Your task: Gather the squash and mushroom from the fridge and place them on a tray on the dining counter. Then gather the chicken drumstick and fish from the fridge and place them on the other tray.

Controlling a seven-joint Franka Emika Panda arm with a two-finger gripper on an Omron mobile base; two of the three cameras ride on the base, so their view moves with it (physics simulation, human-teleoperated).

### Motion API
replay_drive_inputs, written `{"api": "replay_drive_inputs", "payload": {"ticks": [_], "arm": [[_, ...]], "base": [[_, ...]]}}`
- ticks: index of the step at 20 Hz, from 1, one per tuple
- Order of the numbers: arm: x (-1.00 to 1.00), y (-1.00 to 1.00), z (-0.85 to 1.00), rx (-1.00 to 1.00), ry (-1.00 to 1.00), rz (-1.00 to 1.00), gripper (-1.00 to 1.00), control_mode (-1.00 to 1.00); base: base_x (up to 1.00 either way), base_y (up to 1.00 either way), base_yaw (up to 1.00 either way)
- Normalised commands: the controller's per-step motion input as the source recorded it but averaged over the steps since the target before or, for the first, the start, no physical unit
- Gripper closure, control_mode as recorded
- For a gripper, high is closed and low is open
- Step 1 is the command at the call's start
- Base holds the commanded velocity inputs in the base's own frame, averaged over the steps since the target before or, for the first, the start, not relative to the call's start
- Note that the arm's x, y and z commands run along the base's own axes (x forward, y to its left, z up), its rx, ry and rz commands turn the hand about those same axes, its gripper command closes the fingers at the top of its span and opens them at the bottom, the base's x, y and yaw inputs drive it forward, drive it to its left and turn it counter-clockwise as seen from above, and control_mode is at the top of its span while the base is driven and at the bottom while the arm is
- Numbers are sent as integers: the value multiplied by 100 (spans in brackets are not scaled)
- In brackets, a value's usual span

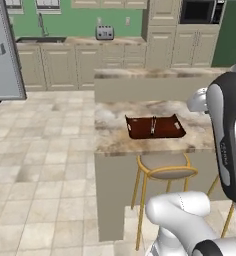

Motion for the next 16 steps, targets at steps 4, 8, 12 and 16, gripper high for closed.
{"api": "replay_drive_inputs", "payload": {"ticks": [4,8,12,16], "arm": [[0,0,0,0,0,0,100,100],[0,0,0,0,0,0,100,100],[0,0,0,0,0,0,100,100],[0,0,0,0,0,0,100,100]], "base": [[51,-30,-19],[68,-18,-13],[77,-10,-4],[90,-9,0]]}}
